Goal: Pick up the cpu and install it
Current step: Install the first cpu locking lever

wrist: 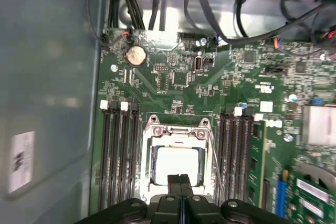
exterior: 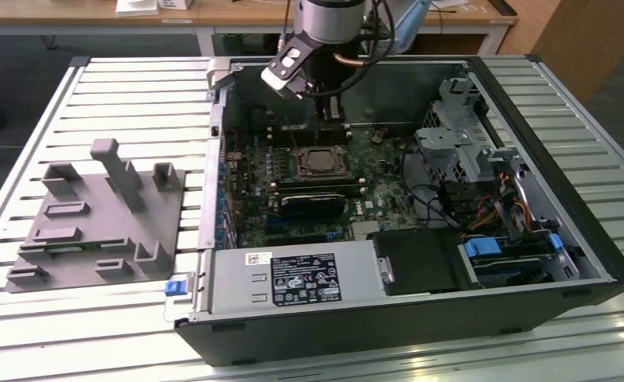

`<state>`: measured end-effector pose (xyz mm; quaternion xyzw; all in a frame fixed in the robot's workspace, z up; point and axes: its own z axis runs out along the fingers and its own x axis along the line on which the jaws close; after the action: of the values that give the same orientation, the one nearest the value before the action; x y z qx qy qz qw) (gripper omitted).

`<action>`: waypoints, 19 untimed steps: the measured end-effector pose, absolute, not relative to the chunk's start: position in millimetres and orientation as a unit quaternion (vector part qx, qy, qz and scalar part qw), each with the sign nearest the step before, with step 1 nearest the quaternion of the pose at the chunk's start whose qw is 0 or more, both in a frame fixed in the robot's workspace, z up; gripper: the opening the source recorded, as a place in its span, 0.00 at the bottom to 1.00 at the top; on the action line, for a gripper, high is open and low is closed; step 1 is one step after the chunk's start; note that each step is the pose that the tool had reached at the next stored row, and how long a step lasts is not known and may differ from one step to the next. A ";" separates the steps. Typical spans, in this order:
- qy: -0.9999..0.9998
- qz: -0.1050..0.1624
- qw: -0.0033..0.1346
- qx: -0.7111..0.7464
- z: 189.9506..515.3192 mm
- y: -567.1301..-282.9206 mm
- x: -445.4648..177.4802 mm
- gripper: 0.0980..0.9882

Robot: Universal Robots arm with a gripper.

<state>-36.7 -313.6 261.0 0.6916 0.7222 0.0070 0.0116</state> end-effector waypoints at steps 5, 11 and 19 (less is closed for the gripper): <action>0.725 0.007 0.012 0.689 270.1 -313.5 -36.8 0.01; 0.753 0.004 0.015 0.658 270.0 -313.5 -37.6 0.01; 0.781 -0.002 0.019 0.624 269.0 -313.5 -37.7 0.01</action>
<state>-37.7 -313.5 269.0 0.6236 0.7815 -0.0021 0.0194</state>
